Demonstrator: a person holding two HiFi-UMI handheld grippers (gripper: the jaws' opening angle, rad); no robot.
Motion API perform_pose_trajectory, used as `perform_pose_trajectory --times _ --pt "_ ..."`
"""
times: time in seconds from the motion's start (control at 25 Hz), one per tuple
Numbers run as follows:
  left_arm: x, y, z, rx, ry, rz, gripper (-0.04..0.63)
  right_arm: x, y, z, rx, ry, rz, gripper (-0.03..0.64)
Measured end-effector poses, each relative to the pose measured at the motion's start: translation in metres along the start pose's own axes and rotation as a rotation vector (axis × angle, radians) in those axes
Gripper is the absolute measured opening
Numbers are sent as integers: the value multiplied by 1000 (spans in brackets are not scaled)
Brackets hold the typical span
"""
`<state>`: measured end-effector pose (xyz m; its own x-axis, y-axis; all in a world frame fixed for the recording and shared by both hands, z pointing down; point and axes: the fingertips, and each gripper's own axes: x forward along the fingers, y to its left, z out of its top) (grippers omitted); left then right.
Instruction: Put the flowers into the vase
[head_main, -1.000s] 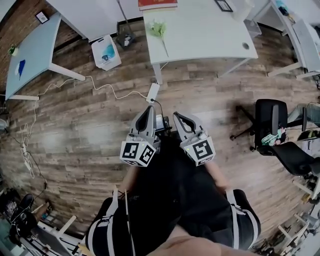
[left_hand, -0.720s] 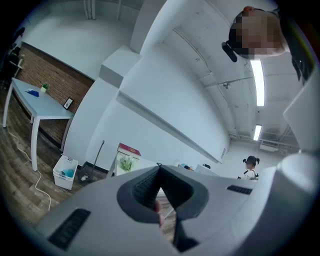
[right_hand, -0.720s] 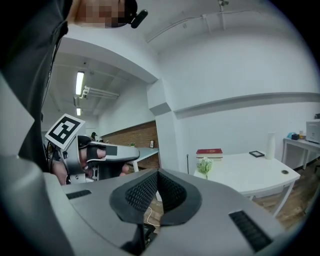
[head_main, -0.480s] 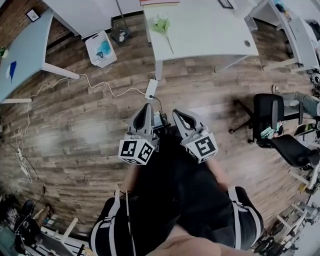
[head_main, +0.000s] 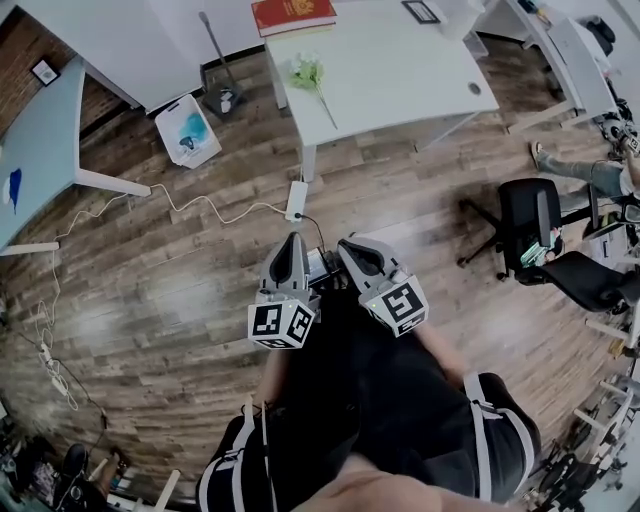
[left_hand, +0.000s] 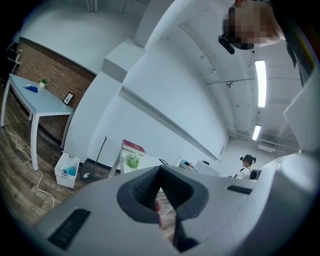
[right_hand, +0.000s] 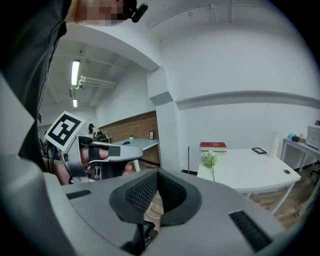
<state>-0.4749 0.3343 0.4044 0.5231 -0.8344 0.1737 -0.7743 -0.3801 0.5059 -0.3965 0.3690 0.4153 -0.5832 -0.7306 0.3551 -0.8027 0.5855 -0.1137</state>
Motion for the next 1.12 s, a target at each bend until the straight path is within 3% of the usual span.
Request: perform_pose_trajectory --times 0.32,0.68,0.88,1.12 --pt "22 -4 1 15 6 32 46 21 -24 9 18 -27 41 15" --pt "74 -26 21 155 3 52 46 20 -89 38 83 -180 77 15" --pt "112 -51 17 108 -5 70 46 11 -130 39 118 -204 74 15" --pt "139 -67 9 111 17 123 46 2 -149 40 71 -237 167 15"
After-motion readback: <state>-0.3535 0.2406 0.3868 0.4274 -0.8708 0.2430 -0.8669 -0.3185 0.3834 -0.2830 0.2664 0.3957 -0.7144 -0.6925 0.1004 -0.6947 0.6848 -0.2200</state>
